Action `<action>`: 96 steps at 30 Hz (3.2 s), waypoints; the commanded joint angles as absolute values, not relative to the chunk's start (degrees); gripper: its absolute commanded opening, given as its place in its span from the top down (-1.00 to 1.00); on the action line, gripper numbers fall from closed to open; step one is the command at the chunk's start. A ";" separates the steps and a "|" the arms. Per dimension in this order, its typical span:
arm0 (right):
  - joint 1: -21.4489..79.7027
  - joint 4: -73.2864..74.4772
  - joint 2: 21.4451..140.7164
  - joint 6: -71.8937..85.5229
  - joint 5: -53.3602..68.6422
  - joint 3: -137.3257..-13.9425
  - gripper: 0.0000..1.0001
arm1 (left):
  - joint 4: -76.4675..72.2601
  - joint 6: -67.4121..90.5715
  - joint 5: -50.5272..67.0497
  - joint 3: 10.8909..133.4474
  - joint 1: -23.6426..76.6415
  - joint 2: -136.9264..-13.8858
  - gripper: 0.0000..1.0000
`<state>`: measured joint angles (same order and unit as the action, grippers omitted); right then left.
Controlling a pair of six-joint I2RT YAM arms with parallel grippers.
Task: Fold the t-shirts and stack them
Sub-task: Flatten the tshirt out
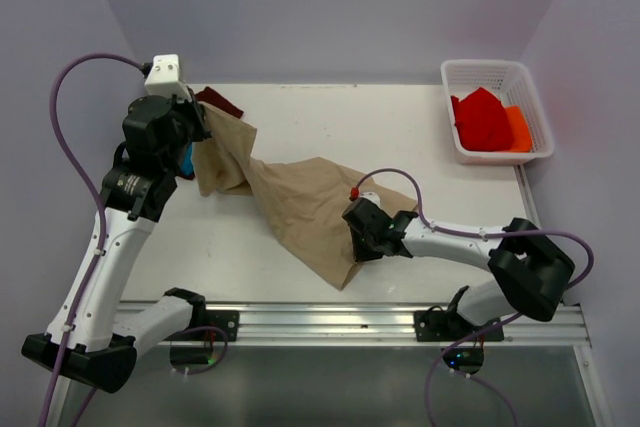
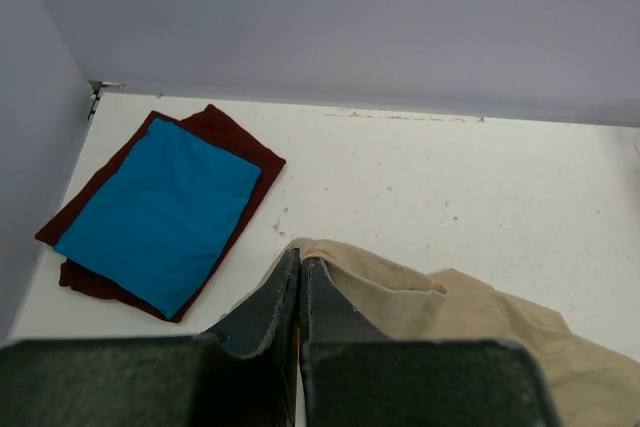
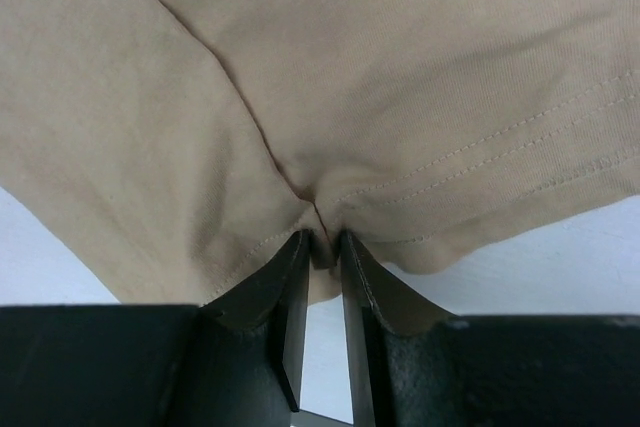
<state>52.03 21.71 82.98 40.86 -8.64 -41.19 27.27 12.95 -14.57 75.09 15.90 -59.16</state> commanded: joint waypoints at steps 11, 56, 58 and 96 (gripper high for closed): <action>52.73 26.37 82.18 39.81 -11.08 -43.15 0.96 | 23.82 13.89 -14.59 74.97 16.08 -58.27 1.00; 54.76 32.63 83.13 34.89 -18.99 -51.60 1.00 | 24.17 13.97 -13.80 74.80 16.08 -57.75 1.00; 54.76 30.86 84.46 35.15 -17.85 -50.98 1.00 | 24.26 13.80 -13.89 74.53 16.08 -57.57 1.00; 56.25 30.67 86.66 34.19 -16.26 -52.91 0.97 | 23.82 13.80 -13.45 74.35 16.08 -57.66 1.00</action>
